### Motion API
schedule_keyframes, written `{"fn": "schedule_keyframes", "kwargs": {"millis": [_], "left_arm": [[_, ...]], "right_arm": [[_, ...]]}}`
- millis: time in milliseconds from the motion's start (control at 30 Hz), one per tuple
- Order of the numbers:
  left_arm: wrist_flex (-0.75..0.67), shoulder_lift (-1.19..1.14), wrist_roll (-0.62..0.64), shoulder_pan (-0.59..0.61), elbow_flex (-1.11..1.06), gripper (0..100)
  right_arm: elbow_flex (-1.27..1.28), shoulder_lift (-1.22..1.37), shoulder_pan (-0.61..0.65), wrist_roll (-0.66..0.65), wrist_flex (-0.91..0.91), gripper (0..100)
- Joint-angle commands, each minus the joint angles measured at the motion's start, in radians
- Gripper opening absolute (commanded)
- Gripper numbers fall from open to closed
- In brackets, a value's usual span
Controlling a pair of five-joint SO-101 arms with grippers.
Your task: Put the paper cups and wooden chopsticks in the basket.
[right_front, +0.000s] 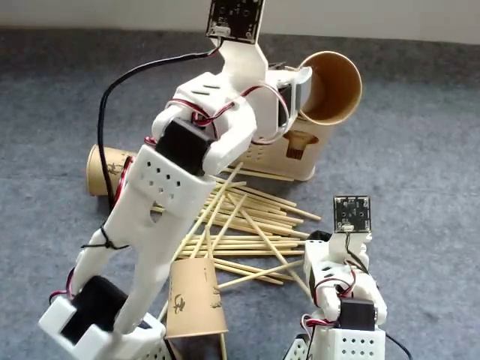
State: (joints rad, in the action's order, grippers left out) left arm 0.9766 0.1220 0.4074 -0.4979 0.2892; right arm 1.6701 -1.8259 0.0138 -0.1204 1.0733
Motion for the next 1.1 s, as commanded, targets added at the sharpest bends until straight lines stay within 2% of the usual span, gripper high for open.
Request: {"fn": "schedule_keyframes", "kwargs": {"millis": [0, 167, 433, 633, 767, 967, 1067], "left_arm": [[-0.091, -0.064, 0.003, 0.082, 0.005, 14], [-0.138, -0.12, 0.006, 0.12, 0.015, 14], [-0.123, 0.015, 0.009, 0.114, 0.002, 14], [0.037, 0.11, 0.0, 0.125, -0.005, 15], [0.18, 0.139, -0.104, 0.189, -0.005, 14], [0.365, 0.14, -0.146, 0.351, -0.005, 15], [0.473, 0.14, -0.259, 0.384, 0.002, 15]], "right_arm": [[0.107, -0.01, -0.012, -0.014, -0.016, 0.5], [0.107, -0.01, -0.012, -0.014, -0.016, 0.5], [0.107, -0.01, -0.012, -0.014, -0.016, 0.5], [0.107, -0.01, -0.012, -0.014, -0.016, 0.5], [0.107, -0.01, -0.012, -0.014, -0.016, 0.5], [0.107, -0.01, -0.012, -0.014, -0.016, 0.5], [0.107, -0.01, -0.012, -0.014, -0.016, 0.5]]}}
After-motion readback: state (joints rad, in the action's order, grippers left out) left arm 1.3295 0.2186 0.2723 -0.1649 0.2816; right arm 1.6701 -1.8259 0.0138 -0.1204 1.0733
